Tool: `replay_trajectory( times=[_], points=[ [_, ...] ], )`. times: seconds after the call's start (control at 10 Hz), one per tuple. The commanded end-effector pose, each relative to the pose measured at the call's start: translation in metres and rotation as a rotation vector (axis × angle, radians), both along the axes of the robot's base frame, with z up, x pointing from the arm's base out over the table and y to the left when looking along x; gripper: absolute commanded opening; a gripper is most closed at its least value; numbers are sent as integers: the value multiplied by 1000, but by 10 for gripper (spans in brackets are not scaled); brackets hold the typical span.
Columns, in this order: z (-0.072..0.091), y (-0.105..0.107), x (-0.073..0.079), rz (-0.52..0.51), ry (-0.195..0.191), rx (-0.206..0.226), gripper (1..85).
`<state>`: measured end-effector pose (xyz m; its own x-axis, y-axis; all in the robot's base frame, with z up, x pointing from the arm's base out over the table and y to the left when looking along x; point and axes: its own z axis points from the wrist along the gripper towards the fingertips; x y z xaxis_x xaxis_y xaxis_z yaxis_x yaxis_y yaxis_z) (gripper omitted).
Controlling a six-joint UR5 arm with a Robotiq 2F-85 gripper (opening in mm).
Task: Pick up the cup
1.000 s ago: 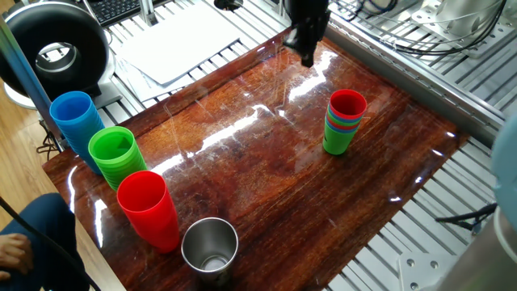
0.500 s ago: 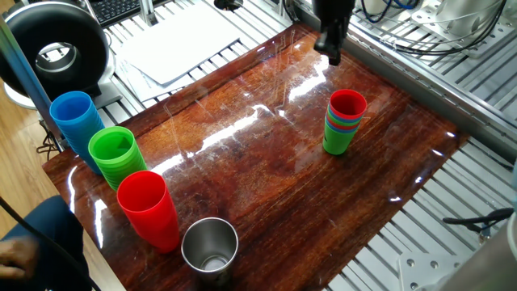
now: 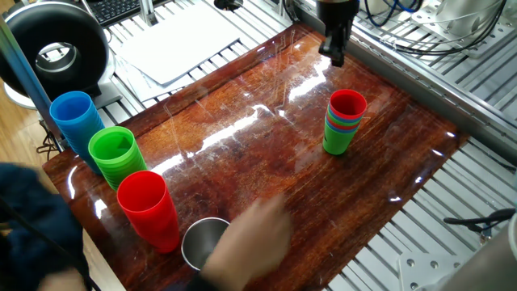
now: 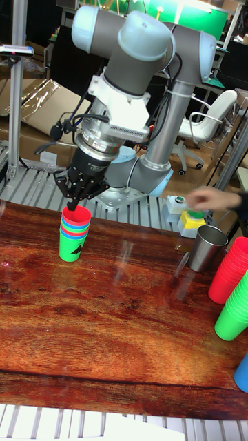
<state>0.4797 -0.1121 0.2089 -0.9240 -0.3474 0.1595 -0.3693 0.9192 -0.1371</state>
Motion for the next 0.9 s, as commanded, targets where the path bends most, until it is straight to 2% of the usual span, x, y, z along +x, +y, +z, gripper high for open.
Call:
replay_trajectory(
  times=[0.0,0.1,0.3,0.4,0.5,0.6,0.7,0.8],
  points=[
    [18,16,20,4,-1,10,13],
    [14,8,17,14,1,-12,13],
    [-3,0,11,20,-14,-10,13],
    [-14,4,8,16,-26,20,13],
    [-15,10,12,14,-42,44,13],
    [-17,24,9,2,-34,97,13],
    [-17,29,11,9,-40,117,13],
    [-17,29,12,14,-43,115,13]
  ],
)
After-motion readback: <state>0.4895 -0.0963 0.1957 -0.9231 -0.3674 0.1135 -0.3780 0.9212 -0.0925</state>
